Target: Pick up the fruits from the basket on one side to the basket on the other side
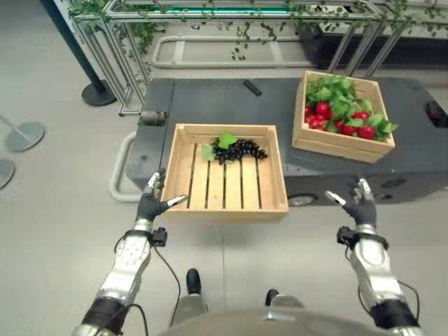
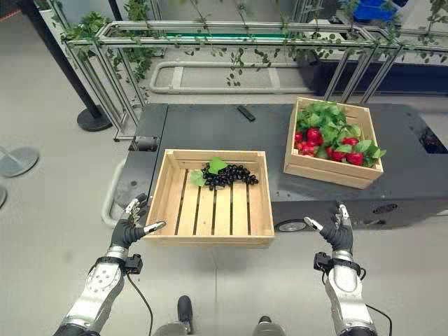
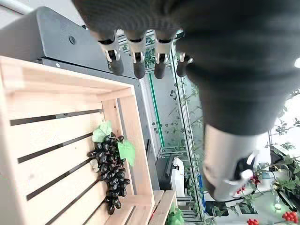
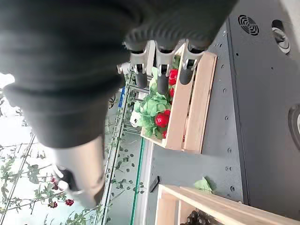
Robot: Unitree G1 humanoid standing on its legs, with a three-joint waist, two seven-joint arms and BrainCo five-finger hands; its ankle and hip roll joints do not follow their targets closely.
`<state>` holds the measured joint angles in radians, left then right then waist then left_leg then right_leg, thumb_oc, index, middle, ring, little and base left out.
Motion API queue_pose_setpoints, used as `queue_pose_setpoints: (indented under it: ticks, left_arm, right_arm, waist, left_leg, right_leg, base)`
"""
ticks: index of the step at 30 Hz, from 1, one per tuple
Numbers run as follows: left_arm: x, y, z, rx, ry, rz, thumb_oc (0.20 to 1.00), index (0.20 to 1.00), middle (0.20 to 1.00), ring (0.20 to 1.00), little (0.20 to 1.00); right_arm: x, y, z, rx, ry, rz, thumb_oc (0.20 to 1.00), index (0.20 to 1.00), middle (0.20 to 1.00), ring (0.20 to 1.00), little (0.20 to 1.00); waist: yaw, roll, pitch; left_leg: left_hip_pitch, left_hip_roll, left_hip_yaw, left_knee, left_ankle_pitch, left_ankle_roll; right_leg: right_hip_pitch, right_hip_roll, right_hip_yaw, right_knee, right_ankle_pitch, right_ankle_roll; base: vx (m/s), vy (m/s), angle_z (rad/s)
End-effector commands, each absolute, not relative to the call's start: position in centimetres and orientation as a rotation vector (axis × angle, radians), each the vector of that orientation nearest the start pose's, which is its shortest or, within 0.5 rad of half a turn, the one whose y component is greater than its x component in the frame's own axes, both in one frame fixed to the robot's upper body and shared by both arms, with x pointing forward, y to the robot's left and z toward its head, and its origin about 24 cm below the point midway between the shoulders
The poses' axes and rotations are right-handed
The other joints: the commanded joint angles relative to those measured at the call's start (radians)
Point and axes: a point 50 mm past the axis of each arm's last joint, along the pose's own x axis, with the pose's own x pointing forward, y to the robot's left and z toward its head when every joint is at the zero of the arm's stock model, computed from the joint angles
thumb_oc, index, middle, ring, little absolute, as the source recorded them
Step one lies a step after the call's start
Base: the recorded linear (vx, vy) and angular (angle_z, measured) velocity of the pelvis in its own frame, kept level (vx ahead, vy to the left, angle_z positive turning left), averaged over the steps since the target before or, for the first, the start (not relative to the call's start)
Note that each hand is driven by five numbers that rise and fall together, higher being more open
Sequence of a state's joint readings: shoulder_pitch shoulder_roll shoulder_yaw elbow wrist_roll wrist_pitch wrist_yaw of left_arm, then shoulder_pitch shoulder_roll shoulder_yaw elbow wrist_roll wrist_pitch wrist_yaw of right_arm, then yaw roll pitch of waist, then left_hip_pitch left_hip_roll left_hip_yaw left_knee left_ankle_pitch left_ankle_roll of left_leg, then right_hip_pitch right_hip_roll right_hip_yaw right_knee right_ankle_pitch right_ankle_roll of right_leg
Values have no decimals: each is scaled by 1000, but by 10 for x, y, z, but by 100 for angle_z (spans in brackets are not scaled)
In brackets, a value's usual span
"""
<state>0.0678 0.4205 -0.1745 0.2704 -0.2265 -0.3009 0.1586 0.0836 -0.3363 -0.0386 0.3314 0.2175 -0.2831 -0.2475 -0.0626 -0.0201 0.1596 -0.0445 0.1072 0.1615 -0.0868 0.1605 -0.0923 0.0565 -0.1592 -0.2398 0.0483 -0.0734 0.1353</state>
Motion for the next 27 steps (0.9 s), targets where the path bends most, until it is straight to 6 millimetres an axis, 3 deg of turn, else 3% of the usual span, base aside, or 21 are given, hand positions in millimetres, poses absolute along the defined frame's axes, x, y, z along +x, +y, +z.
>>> queue_pose_setpoints:
  ticks: [1,27]
  left_arm:
    - [239,228,21,242,-56,90,1000,1000,1000,1000,1000]
    - [240,227,25,244,-75,107,1000,1000,1000,1000,1000]
  right_arm:
    - [235,-263,24,-161,-43,-353,1000,1000,1000,1000,1000]
    - [232,-248,17,-183,-10,-240,1000,1000,1000,1000,1000]
  waist:
    - [14,-18,5]
    - [-9,-28,19]
  left_leg:
    - [22,-22,-14,92,-152,25]
    - [29,-24,20,68,-153,29]
  right_leg:
    - [-109,-3,16,95,3,2]
    - [-123,12,63,47,26,7]
  base:
    - [56,-154,69]
    - [2,4,-8]
